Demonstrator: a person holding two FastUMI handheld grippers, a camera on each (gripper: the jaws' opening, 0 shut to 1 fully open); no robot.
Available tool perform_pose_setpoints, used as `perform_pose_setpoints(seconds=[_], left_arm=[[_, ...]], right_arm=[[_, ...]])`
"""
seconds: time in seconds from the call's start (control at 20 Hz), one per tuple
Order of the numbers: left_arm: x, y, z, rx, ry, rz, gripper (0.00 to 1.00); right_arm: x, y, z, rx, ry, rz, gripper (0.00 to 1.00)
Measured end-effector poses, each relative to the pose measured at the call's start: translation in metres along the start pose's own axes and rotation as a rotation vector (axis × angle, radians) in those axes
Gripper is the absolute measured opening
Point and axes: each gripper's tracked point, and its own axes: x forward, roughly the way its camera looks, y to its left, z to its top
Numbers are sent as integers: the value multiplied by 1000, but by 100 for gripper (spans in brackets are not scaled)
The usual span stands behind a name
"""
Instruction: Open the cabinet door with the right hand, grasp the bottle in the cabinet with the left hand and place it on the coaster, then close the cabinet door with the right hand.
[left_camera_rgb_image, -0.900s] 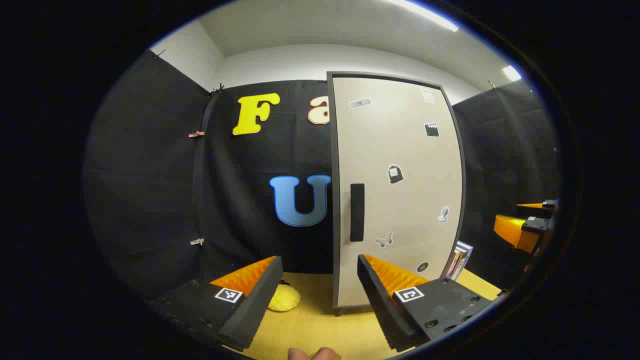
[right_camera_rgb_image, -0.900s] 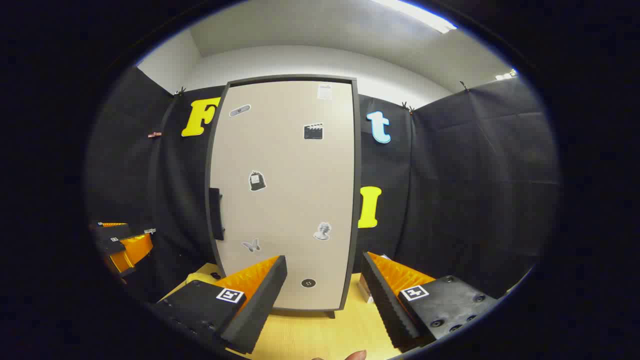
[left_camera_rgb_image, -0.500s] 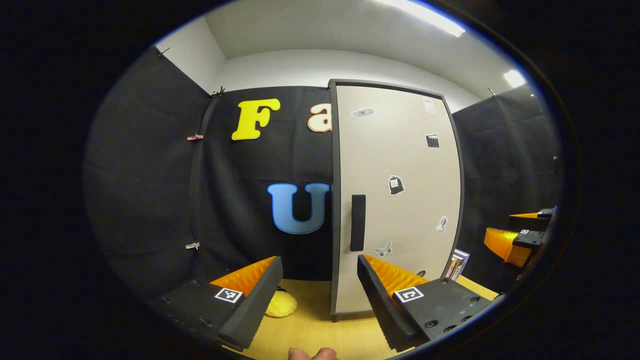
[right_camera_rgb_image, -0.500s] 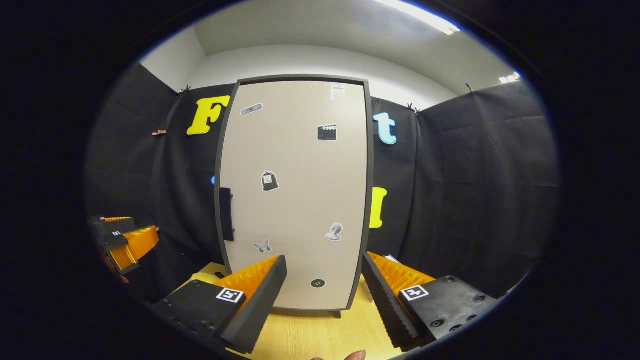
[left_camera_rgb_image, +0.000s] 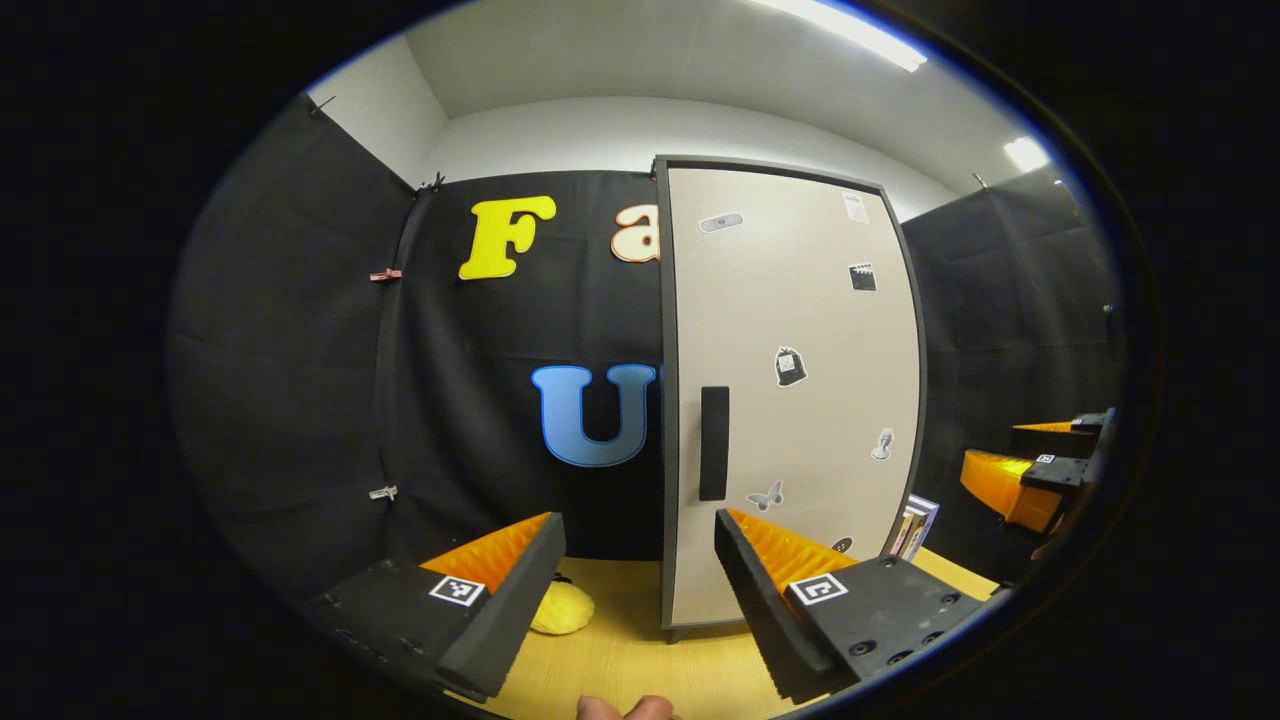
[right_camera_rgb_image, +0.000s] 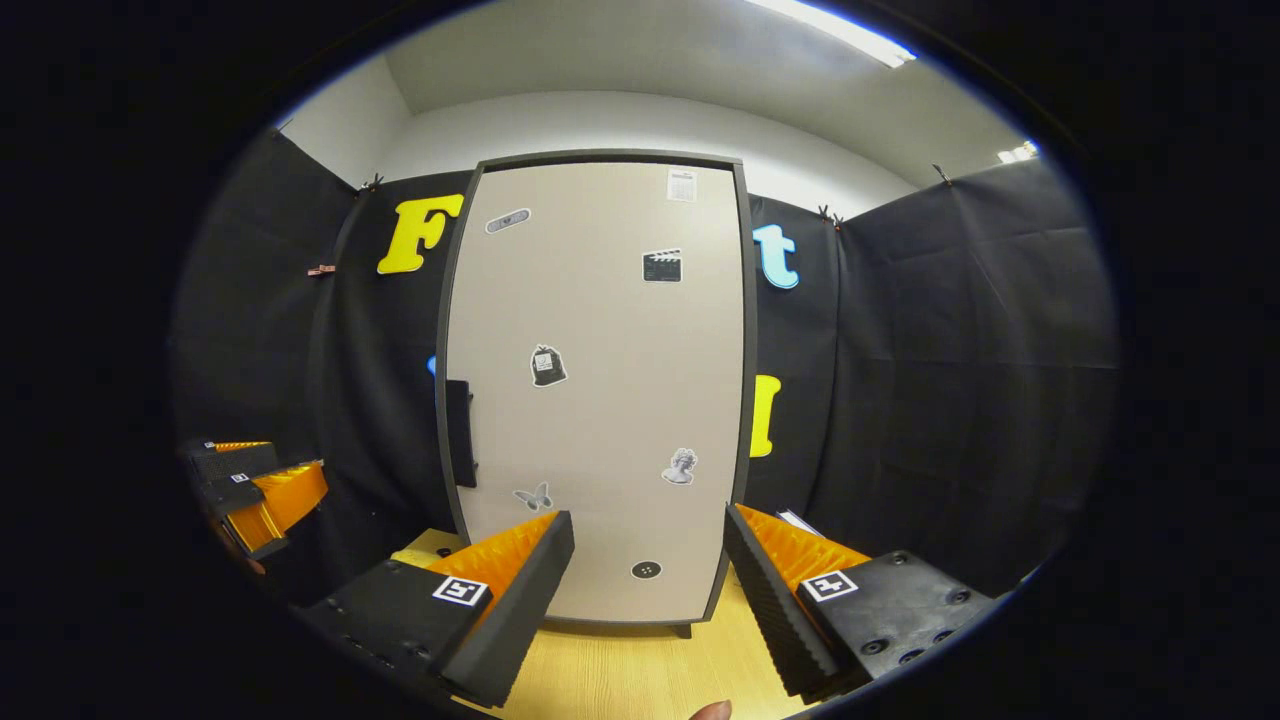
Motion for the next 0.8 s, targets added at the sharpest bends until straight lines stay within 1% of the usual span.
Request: perform_pose_setpoints(seconds=[0.25, 0.45, 0.6, 0.8], left_arm=[[0, 1, -1, -1, 1, -2, 95], [-2, 8, -2, 2, 4, -1, 95], [-5, 19, -4, 5, 7, 2, 95], [-10, 42, -12, 1, 19, 21, 95]], right_arm=[[-1, 3, 0, 3, 0, 2, 98], [0, 14, 2, 9, 0, 17, 98], [5, 33, 6, 24, -6, 40, 98], [23, 72, 13, 23, -14, 90, 97]])
